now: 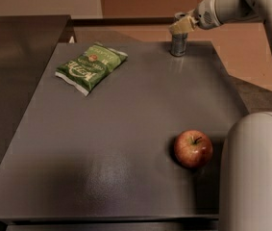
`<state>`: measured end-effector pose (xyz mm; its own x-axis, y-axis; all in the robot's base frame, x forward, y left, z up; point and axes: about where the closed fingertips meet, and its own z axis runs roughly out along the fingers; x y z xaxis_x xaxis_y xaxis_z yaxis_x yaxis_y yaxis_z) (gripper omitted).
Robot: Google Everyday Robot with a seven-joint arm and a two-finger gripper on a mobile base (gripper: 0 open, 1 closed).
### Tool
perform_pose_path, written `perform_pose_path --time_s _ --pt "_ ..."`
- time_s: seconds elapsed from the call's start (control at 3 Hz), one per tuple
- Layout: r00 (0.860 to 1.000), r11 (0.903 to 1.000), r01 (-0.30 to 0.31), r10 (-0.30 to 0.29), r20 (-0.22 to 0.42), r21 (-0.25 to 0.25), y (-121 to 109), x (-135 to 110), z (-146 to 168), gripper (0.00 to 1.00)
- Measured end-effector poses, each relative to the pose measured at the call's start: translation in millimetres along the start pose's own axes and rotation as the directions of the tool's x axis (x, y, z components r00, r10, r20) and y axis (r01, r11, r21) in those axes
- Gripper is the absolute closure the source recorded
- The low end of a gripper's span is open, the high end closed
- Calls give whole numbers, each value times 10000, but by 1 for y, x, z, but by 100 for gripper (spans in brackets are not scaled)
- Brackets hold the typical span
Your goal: Move redbull can near apple
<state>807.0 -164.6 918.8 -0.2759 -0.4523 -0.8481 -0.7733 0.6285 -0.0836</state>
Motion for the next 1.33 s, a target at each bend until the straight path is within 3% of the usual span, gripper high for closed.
perform_pose_path --time_s 0.33,0.67,1.33 --pt "10000 9999 72 -72 -7 -90 7 -4 -13 88" --pt "9994 9992 252 -245 230 -306 25 -13 -35 100" --pt "9971 9913 585 -523 551 -1175 104 -10 -87 100"
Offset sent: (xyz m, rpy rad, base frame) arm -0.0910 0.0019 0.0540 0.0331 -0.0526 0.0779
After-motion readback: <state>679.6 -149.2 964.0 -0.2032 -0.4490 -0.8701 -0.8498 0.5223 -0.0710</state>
